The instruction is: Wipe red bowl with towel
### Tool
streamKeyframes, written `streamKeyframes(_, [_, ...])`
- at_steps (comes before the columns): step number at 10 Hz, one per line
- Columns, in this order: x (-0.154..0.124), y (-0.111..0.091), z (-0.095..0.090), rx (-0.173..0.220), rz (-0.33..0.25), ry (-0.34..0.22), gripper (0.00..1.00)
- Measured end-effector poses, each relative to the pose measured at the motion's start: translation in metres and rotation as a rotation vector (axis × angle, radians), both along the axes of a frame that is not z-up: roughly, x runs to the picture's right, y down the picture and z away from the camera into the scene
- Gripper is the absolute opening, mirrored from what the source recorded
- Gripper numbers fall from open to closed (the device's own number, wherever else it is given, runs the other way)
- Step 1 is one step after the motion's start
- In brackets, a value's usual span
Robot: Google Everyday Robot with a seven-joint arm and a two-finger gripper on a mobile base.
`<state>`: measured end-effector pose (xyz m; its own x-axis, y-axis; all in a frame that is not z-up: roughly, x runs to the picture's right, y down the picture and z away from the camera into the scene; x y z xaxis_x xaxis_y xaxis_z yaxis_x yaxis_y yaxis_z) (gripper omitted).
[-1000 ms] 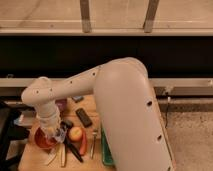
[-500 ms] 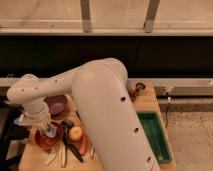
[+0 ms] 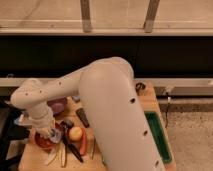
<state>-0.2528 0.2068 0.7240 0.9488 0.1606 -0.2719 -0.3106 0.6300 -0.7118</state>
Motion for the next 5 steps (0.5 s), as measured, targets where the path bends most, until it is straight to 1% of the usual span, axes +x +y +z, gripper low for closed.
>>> streamKeyframes(1, [0.020,-0.002,0.002,0.001,0.023,0.020,0.00])
streamKeyframes(2, [0.034,-0.005,0.004,0.004,0.041,0.029,0.00])
streamKeyframes(3, [0.040,-0.008,0.005,0.007,0.052,0.025,0.00])
streamKeyframes(5, [0.040,-0.008,0.005,0.008,0.054,0.019,0.00])
